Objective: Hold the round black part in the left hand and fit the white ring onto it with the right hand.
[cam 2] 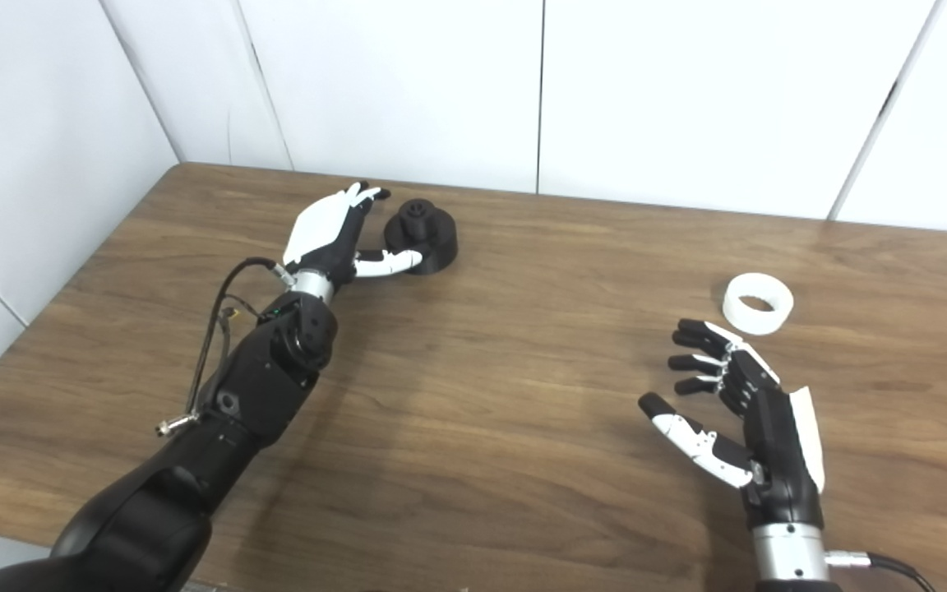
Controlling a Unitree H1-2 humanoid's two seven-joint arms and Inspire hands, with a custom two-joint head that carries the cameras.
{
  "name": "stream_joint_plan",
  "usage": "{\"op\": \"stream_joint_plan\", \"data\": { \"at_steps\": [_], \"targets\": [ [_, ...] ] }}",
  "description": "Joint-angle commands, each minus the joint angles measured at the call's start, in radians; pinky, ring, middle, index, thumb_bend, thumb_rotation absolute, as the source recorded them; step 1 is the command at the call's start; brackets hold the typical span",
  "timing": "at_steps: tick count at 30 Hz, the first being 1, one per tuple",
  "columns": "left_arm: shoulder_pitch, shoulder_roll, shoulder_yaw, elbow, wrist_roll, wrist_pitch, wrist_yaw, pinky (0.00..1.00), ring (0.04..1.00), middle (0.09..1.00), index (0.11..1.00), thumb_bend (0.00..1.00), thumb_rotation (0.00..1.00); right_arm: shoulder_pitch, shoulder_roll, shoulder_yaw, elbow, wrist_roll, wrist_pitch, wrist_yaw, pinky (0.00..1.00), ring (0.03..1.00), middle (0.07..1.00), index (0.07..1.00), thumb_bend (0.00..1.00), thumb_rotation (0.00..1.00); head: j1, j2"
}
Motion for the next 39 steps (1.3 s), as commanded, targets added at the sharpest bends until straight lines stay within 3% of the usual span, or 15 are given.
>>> {"op": "stream_joint_plan", "data": {
  "at_steps": [1, 11, 24, 31, 39],
  "targets": [
    [-0.007, 0.019, -0.017, -0.032, 0.005, 0.026, -0.046, 0.93, 1.0, 1.0, 0.885, 1.0, 0.51, -0.002, -0.001, 0.001, -0.035, 0.004, -0.01, 0.003, 0.55, 0.668, 0.747, 0.747, 0.68, 0.24, 0.001, 0.001],
    [0.032, 0.031, -0.013, -0.125, -0.007, 0.039, -0.115, 0.98, 1.0, 1.0, 0.903, 1.0, 0.61, -0.006, 0.004, 0.005, -0.024, 0.01, -0.018, 0.002, 0.55, 0.665, 0.744, 0.745, 0.68, 0.2, -0.001, -0.002],
    [0.024, 0.025, -0.021, -0.095, -0.011, 0.038, -0.124, 0.97, 1.0, 1.0, 0.909, 1.0, 0.6, 0.002, 0.001, 0.004, -0.035, 0.009, -0.015, 0.002, 0.55, 0.678, 0.752, 0.749, 0.67, 0.23, -0.002, 0.005],
    [0.018, 0.016, -0.019, -0.073, -0.012, 0.034, -0.109, 0.97, 1.0, 1.0, 0.91, 1.0, 0.59, 0.006, -0.001, 0.002, -0.043, 0.01, -0.01, 0.004, 0.55, 0.679, 0.752, 0.747, 0.67, 0.22, -0.004, 0.01],
    [-0.009, -0.009, -0.001, 0.004, -0.024, -0.013, -0.027, 0.93, 1.0, 1.0, 0.901, 1.0, 0.55, 0.008, -0.002, 0.002, -0.052, 0.001, -0.005, 0.003, 0.54, 0.67, 0.752, 0.744, 0.67, 0.22, -0.008, 0.012]
  ]
}}
